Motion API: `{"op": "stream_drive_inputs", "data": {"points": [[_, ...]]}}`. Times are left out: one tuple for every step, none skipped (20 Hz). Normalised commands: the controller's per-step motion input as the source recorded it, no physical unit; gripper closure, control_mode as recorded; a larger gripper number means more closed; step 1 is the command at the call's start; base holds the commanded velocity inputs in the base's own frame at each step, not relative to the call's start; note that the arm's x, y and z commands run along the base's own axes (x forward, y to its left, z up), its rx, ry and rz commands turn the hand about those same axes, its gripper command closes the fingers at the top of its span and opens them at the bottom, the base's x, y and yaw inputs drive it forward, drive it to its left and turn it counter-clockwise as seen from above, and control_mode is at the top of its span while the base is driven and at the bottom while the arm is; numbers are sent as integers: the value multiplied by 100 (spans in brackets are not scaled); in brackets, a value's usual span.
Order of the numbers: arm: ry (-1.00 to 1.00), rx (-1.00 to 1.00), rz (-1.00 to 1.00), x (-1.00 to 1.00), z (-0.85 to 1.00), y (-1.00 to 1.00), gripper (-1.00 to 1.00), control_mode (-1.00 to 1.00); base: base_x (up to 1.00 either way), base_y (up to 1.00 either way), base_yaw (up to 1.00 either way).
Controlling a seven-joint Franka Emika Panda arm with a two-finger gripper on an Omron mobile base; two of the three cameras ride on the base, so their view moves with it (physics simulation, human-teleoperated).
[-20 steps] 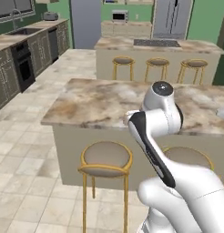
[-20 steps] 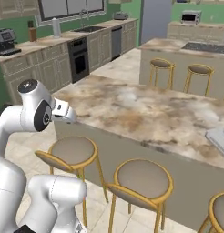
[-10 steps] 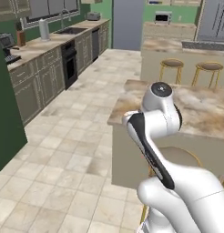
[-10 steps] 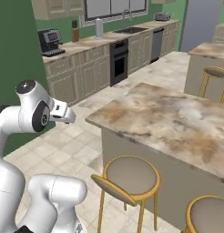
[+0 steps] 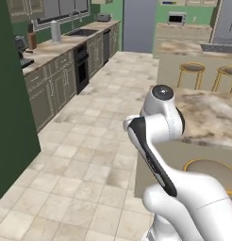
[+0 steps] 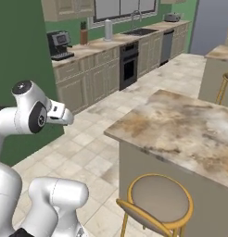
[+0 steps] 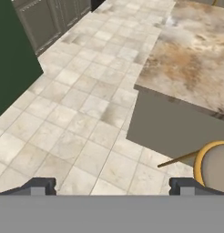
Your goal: Retrieve the tupperware and aluminum foil from the cabinet and place them on the dining counter near the plate with carrot and squash to prepare for storing leftovers.
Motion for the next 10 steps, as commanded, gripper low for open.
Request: {"op": "stream_drive_inputs", "data": {"points": [[0, 0, 0, 0, 0, 0, -100, 100, 100, 94, -13], [0, 0, 0, 0, 0, 0, -100, 100, 100, 93, -18], [0, 0, 0, 0, 0, 0, -100, 100, 100, 98, -21], [0, 0, 0, 0, 0, 0, -100, 100, 100, 100, -28], [0, 0, 0, 0, 0, 0, -100, 100, 100, 100, -33], [0, 0, 0, 0, 0, 0, -100, 100, 77, 100, -41], [0, 0, 0, 0, 0, 0, -100, 100, 49, 100, -41], [0, 0, 0, 0, 0, 0, -100, 100, 34, 100, -37], [0, 0, 0, 0, 0, 0, -100, 100, 32, 100, -40], [0, 0, 0, 0, 0, 0, -100, 100, 26, 100, -45]]}}
